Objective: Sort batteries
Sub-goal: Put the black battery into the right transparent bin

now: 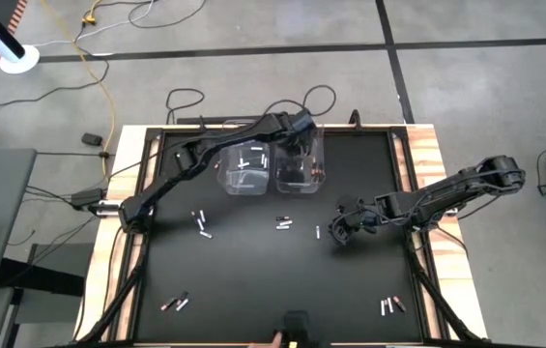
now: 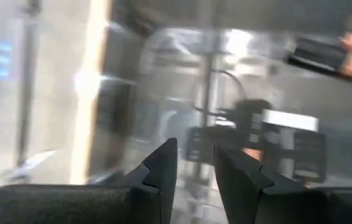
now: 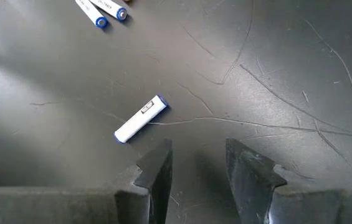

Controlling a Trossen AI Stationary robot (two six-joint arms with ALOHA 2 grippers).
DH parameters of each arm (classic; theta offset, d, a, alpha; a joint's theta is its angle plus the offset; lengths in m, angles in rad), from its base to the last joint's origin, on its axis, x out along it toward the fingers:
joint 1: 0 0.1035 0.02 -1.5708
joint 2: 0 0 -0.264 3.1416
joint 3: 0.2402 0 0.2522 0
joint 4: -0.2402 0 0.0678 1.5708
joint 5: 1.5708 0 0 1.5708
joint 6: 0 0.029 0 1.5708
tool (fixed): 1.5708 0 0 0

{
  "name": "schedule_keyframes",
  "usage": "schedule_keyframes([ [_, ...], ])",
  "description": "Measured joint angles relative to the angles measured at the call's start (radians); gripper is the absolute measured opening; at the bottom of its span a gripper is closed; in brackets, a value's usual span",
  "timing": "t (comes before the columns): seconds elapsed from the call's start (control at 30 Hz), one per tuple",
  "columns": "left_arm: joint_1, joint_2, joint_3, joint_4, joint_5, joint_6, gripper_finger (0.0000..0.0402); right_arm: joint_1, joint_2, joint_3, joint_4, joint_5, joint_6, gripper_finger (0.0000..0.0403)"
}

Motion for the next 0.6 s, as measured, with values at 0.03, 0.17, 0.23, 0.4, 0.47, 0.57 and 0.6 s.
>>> schedule_keyframes([
  [0.03,0.000,-0.019,0.000,-0.003,-0.007,0.000,0.0100,0.000,0.000,0.000,0.000,0.000,0.000,0.0163],
  [0.17,0.004,-0.123,0.000,0.006,-0.005,-0.027,0.0100,0.000,0.000,0.000,-0.001,0.000,0.000,0.0163],
  [0.23,0.019,-0.179,0.001,0.005,0.031,-0.051,0.0100,-0.001,0.000,0.000,-0.003,0.000,0.000,0.0163],
  [0.4,0.115,-0.324,-0.029,-0.009,0.226,-0.114,0.0100,-0.001,0.000,0.000,-0.003,0.000,0.003,0.0163],
  [0.47,0.163,-0.394,-0.090,-0.009,0.235,-0.138,0.0094,-0.002,0.000,0.000,-0.004,0.000,0.008,0.0163],
  [0.57,0.231,-0.507,-0.241,0.020,0.252,-0.155,0.0081,-0.002,0.000,0.000,-0.003,0.000,0.009,0.0163],
  [0.6,0.251,-0.552,-0.305,0.044,0.255,-0.157,0.0075,-0.002,0.000,0.000,-0.002,0.000,0.013,0.0163],
])
